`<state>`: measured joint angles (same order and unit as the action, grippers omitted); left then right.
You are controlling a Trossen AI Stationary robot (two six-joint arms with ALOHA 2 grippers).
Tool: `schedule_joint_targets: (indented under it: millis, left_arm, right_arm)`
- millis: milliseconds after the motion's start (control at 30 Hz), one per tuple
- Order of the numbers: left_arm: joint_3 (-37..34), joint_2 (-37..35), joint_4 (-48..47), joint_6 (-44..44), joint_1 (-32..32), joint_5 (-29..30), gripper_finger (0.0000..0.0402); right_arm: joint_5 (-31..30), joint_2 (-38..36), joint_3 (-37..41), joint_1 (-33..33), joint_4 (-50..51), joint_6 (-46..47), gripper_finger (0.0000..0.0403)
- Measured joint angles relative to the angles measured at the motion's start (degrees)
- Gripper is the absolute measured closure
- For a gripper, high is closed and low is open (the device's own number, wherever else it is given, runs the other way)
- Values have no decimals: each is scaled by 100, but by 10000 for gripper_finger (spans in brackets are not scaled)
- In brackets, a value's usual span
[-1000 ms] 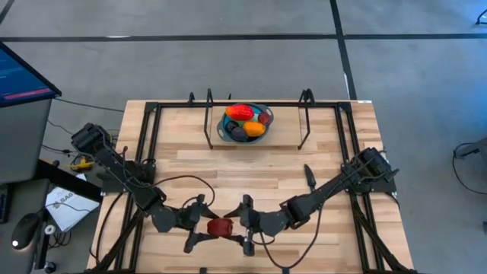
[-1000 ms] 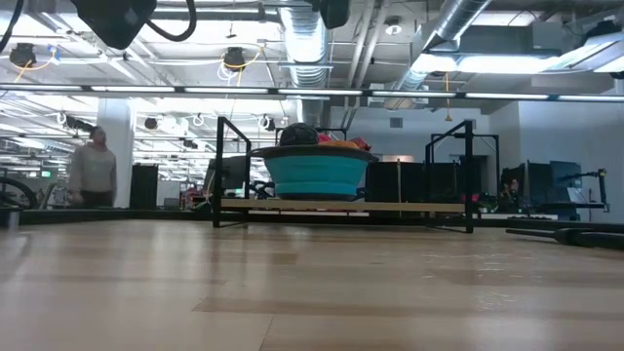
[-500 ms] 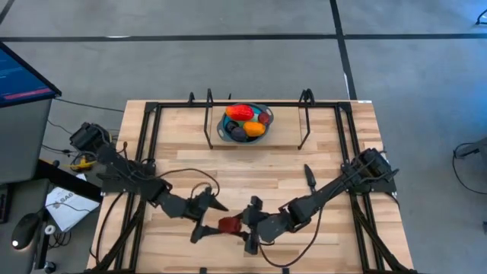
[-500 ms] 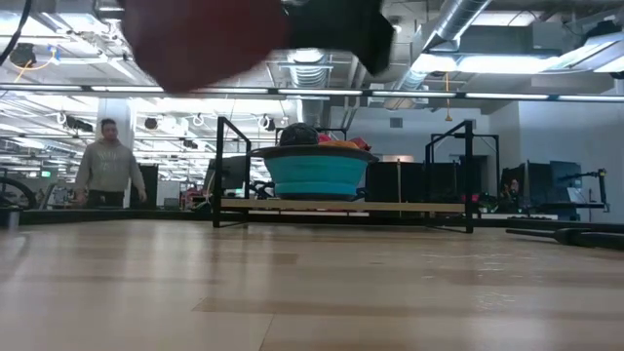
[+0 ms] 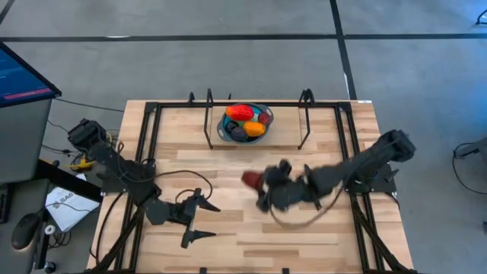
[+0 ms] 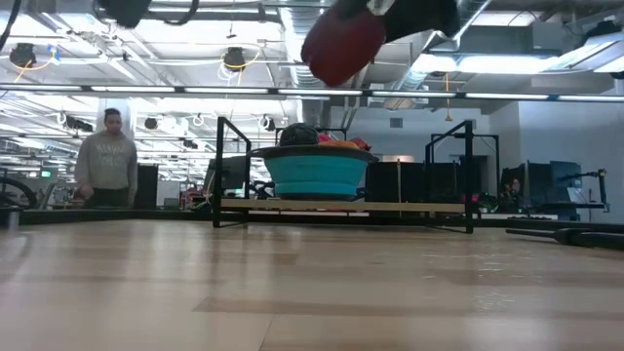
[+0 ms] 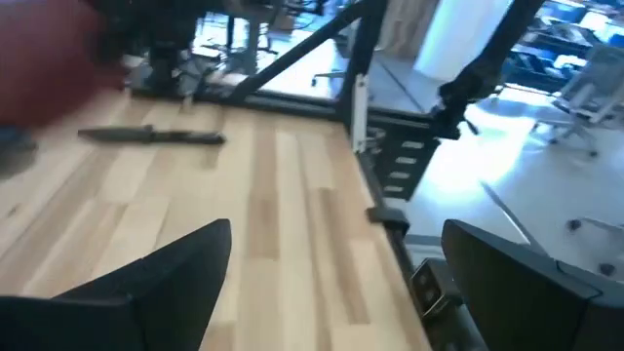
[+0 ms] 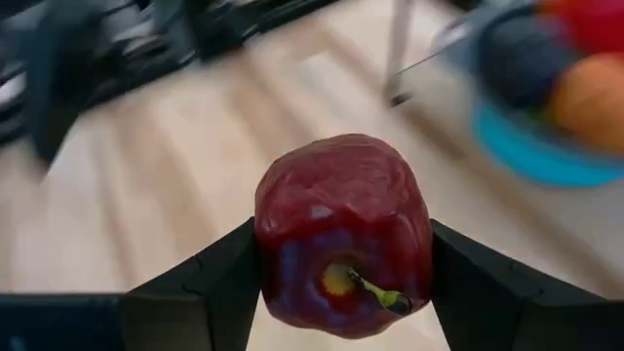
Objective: Pick & Place Fruit
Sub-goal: Put the red apple into the blue strainer bowl on the shelf
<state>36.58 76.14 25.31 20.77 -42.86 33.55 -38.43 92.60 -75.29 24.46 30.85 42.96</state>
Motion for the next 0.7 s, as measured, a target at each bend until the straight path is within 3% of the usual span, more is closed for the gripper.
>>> schedule_joint_targets:
  millis: [200, 367, 700]
  left_arm:
    - [-168, 404, 478, 395, -58, 206, 44]
    - [-171, 658, 829, 412, -58, 206, 46]
    - [-172, 710, 919, 394, -58, 204, 50]
  right_arm:
    - [421, -336, -2, -1418, -190, -924, 162]
    - [1079, -252, -2, -2431, -1083, -1691, 162]
    - [2235, 119, -26, -3435, -2093, -1956, 142]
